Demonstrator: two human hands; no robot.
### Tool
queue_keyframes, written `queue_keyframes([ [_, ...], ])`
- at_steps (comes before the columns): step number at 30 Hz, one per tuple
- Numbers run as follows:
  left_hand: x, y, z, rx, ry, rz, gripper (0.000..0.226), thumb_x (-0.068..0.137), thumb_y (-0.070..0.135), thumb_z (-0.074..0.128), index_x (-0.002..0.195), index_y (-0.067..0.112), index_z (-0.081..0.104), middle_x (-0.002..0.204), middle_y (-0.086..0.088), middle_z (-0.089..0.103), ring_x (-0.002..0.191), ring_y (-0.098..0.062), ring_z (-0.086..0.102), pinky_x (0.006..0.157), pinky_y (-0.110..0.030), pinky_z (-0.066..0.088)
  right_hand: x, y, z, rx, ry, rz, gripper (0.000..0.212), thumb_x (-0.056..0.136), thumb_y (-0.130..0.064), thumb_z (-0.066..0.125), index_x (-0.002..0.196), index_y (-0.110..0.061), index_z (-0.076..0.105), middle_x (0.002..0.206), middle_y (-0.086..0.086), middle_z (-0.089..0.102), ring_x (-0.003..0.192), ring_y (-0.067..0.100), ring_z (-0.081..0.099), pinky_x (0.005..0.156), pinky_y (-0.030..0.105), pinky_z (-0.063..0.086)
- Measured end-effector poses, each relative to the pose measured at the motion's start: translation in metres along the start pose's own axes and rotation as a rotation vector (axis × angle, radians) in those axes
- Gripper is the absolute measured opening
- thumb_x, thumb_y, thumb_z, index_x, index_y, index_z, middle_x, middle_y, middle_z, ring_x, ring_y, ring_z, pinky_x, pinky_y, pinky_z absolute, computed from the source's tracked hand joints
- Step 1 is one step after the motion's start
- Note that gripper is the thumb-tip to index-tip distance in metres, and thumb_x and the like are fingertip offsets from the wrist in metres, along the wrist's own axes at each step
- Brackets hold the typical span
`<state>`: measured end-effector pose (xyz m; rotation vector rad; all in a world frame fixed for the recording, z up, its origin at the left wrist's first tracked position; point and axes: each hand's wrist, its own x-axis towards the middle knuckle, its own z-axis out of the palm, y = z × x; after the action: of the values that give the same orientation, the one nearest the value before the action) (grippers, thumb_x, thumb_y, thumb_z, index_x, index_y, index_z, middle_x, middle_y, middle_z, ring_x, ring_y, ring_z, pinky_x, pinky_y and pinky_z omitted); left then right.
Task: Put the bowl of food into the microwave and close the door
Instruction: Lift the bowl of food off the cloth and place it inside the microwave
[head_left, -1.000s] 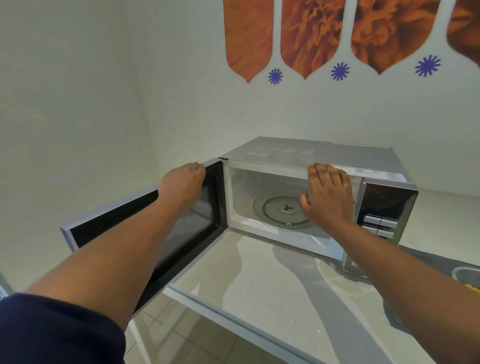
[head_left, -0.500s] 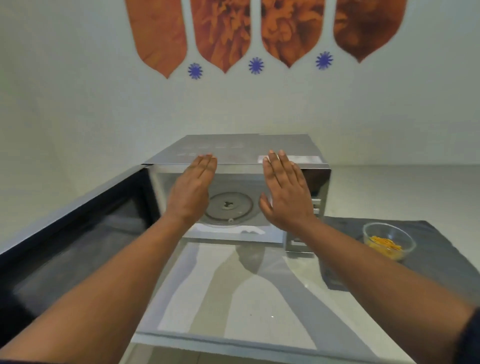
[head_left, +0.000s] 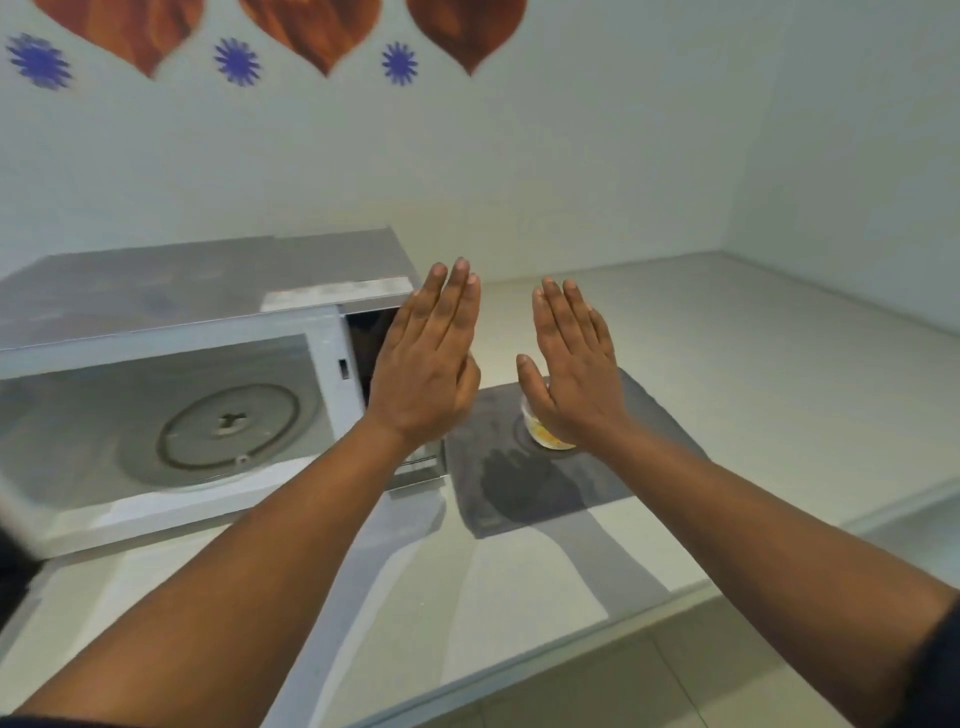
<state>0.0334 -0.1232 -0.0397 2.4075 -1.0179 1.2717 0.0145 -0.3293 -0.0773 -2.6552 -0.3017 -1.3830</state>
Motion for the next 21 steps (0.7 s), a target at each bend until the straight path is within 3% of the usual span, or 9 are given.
queue_keyframes([
  [4,0.009,0.030,0.044,-0.235,-0.062,-0.069,0.076,0.087,0.010,0.043,0.159,0.001,0.019,0.168,-0.013,0.016,0.157,-0.028,0.008,0.126,-0.044,0.018,-0.022,0.039,0.004,0.238,-0.125,0.280,0.070,0.106,-0.043,0.035,0.164,-0.009,0.018,0.173,0.010,0.016,0.161,0.024,0.010,0.128,0.039,0.009],
  [8,0.002,0.045,0.092,-0.536,-0.228,-0.309,0.077,0.092,0.014,0.041,0.162,0.014,0.011,0.170,0.002,0.007,0.157,-0.012,-0.001,0.125,-0.028,0.007,-0.047,0.060,0.019,0.617,-0.208,0.653,0.063,0.110,-0.040,0.036,0.165,-0.015,0.020,0.173,0.005,0.019,0.159,0.017,0.015,0.128,0.034,0.014],
  [11,-0.007,0.055,0.123,-0.828,-0.296,-0.637,0.071,0.094,0.015,0.040,0.162,0.019,0.018,0.169,0.006,0.015,0.155,-0.009,0.008,0.124,-0.027,0.013,-0.062,0.069,0.038,0.812,-0.238,0.924,0.054,0.112,-0.035,0.036,0.163,-0.018,0.028,0.170,-0.001,0.027,0.155,0.014,0.024,0.119,0.023,0.019],
  [14,-0.011,0.061,0.146,-1.143,-0.251,-1.115,0.064,0.096,0.017,0.041,0.159,0.023,0.031,0.164,0.006,0.030,0.149,-0.011,0.029,0.110,-0.025,0.029,-0.070,0.077,0.056,0.971,-0.213,1.143,0.050,0.111,-0.036,0.038,0.158,-0.019,0.039,0.162,-0.004,0.039,0.145,0.009,0.035,0.115,0.024,0.023],
  [16,-0.014,0.062,0.158,-1.273,-0.192,-1.319,0.055,0.101,0.020,0.041,0.156,0.019,0.037,0.161,0.003,0.037,0.146,-0.014,0.035,0.104,-0.025,0.029,-0.074,0.081,0.065,1.064,-0.180,1.227,0.031,0.109,-0.035,0.043,0.136,-0.031,0.057,0.137,-0.006,0.050,0.129,0.011,0.040,0.118,0.033,0.027],
  [18,-0.016,0.065,0.168,-1.347,-0.156,-1.428,0.049,0.104,0.025,0.042,0.152,0.016,0.043,0.158,-0.001,0.041,0.143,-0.015,0.038,0.104,-0.024,0.029,-0.078,0.085,0.074,1.134,-0.168,1.256,0.014,0.105,-0.035,0.045,0.096,-0.039,0.055,0.110,-0.012,0.051,0.117,0.015,0.040,0.112,0.040,0.035],
  [21,-0.015,0.070,0.177,-1.382,-0.166,-1.507,0.043,0.101,0.029,0.047,0.138,0.010,0.058,0.146,-0.011,0.055,0.135,-0.023,0.051,0.112,-0.036,0.039,-0.078,0.083,0.077,1.183,-0.166,1.291,0.022,0.103,-0.031,0.045,0.091,-0.024,0.063,0.103,0.004,0.066,0.111,0.020,0.058,0.107,0.048,0.046],
])
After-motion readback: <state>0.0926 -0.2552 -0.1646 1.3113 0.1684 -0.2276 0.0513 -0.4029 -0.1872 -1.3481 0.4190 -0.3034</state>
